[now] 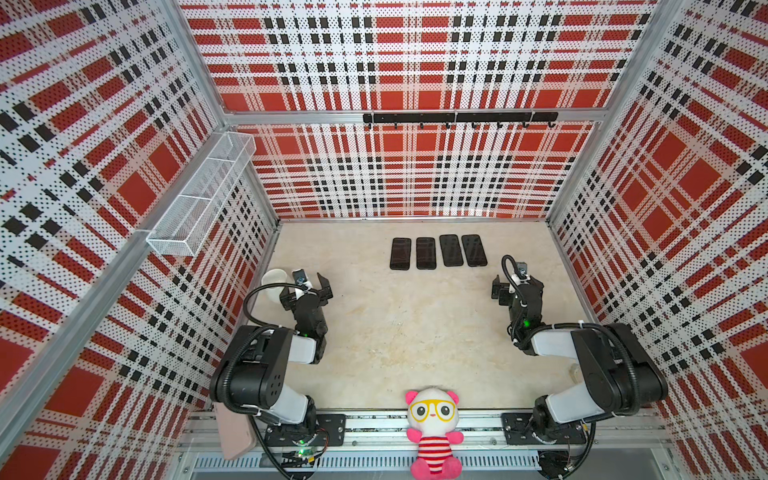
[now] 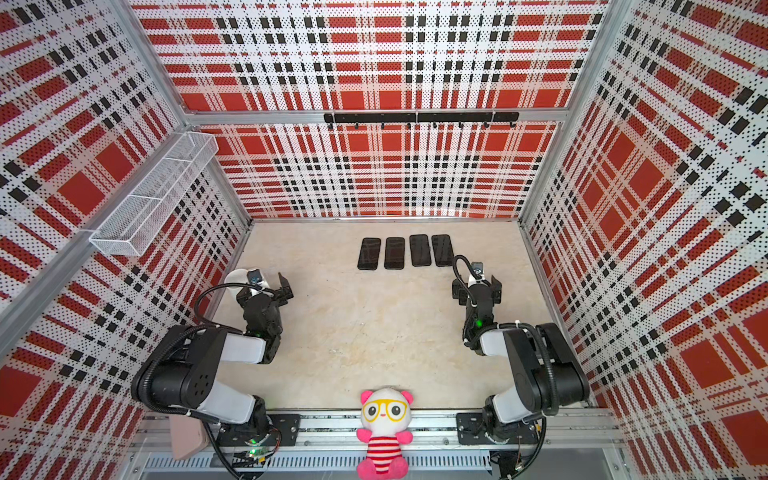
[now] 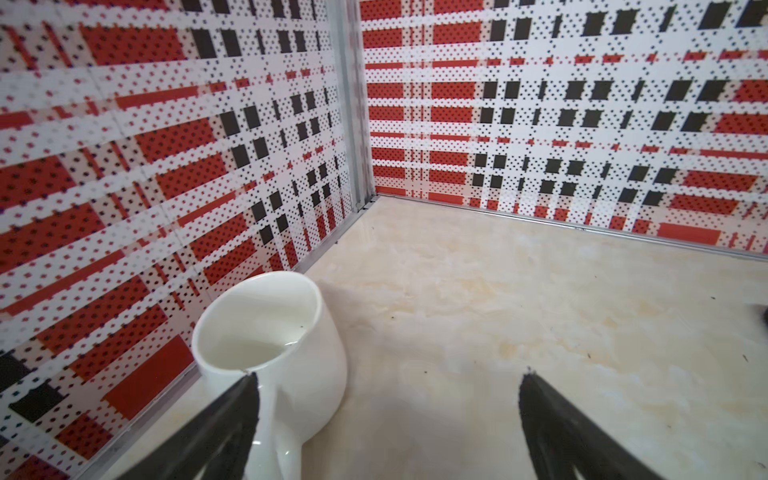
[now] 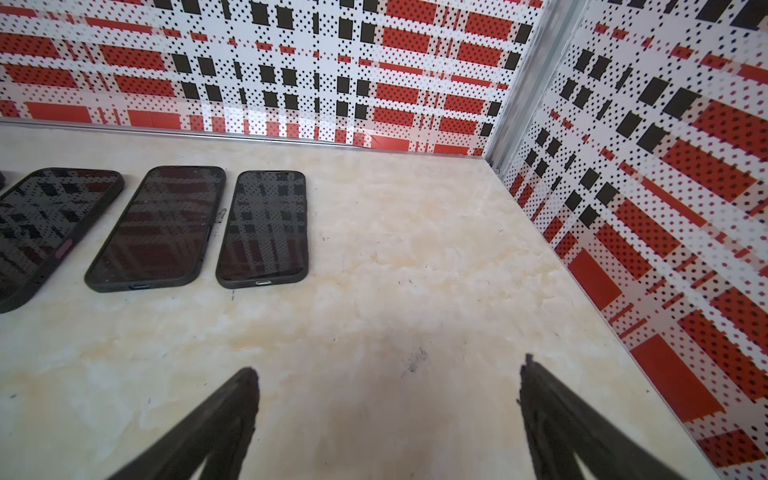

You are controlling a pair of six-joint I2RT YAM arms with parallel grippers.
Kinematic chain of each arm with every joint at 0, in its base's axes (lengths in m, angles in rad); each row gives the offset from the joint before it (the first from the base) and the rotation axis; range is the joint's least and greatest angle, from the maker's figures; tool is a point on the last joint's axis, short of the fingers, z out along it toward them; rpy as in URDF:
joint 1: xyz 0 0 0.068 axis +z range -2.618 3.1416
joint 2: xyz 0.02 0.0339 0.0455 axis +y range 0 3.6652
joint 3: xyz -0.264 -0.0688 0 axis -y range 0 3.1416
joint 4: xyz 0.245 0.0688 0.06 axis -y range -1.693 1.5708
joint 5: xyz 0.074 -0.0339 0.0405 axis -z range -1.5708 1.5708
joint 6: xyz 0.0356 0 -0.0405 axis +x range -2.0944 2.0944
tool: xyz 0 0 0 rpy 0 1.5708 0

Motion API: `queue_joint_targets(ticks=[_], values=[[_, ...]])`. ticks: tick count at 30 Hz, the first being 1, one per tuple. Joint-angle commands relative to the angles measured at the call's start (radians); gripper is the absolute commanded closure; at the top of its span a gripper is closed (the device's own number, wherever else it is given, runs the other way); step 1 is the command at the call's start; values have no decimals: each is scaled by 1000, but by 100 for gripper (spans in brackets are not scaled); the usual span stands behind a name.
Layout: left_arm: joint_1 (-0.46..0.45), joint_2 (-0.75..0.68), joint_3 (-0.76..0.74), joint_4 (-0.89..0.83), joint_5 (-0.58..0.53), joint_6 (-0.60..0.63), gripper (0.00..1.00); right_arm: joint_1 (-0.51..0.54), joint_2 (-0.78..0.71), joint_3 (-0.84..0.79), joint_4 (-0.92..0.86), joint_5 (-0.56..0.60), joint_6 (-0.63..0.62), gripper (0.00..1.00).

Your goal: Put the phone into the phone case

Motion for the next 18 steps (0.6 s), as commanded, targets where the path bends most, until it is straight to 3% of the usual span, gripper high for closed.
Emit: queue_joint_targets(ticks=[1,5,7,9,11,18], values=[[27,-13,-24,110,106,-51,2,-44,14,-17,121,-61,7,0],[10,23,-53,201,105,-26,2,-93,15,-58,175,-152,56,0],[8,28,-55,212,104,-24,2,-124,59,-106,336,-209,65,0],[8,30,-53,211,104,-25,2,-125,30,-87,232,-213,73,0],[8,30,-52,211,104,-24,2,-125,55,-98,304,-216,64,0],[25,28,-55,211,124,-38,2,-128,50,-103,305,-206,70,0]])
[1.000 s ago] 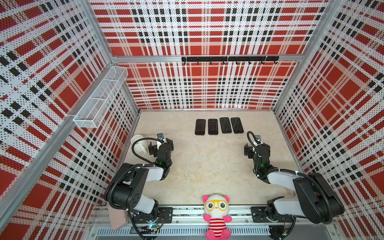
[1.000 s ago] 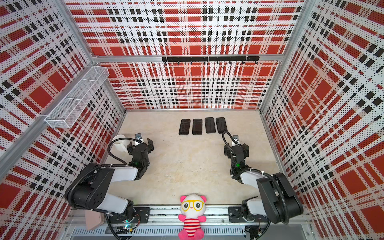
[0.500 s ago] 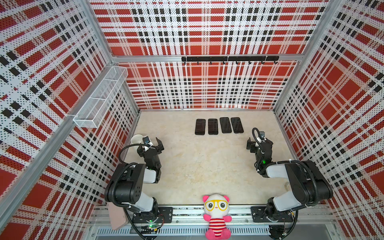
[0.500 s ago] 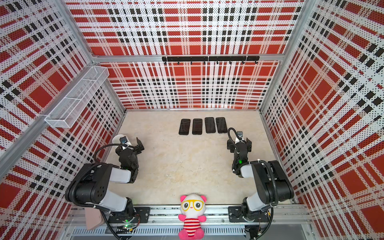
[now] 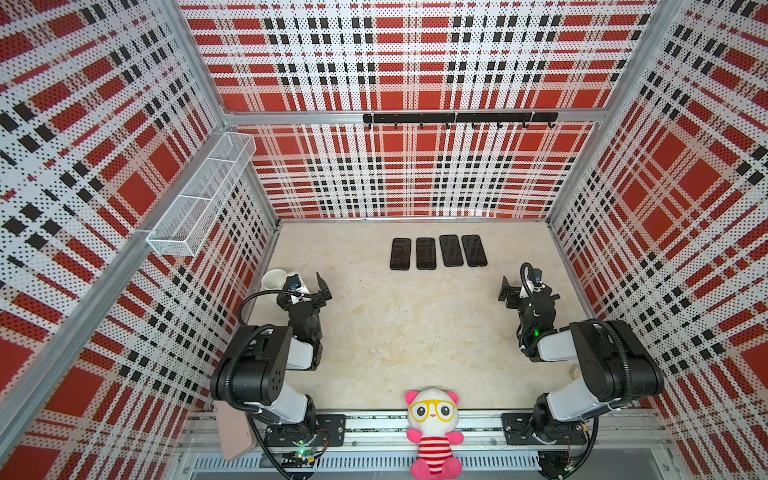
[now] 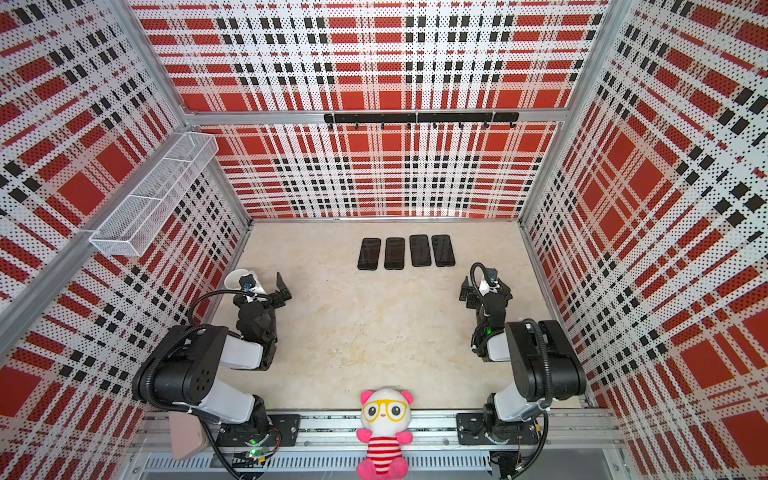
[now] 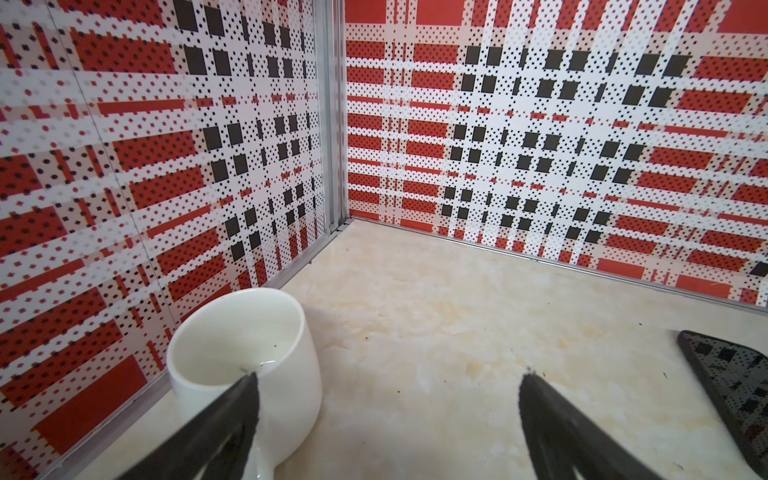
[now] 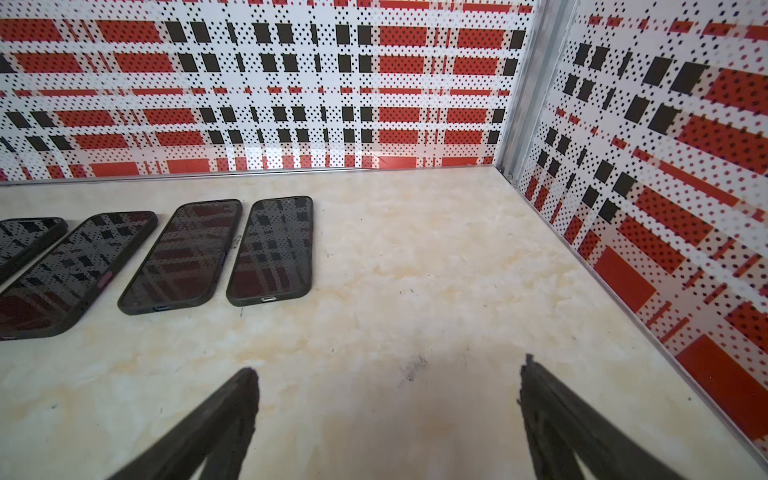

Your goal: Put the phone into the phone case

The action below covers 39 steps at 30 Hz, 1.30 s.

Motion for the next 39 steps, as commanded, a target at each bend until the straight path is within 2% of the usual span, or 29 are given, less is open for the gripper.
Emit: queue_joint_targets(ticks=[1,3,5,7,8,10,39], values=[[9,10,-9,45,18,-9,2,-8,6,-5,50,-10,2,0],[-9,6,-14,47,-2,3,2,-7,11,-5,65,-10,1,0],[-53,14,-43,122,-57,46,2,-8,6,-4,55,-11,1,0],[-24,23,-17,90,-49,17,2,-7,9,-5,55,-10,1,0],[3,17,-11,63,-9,-7,2,-7,8,-6,58,-10,1,0],[-15,19,-12,67,-39,4,2,-8,8,-4,56,-10,1,0],[-12,14,-18,76,-32,3,2,-1,9,1,48,-30,-11,0]])
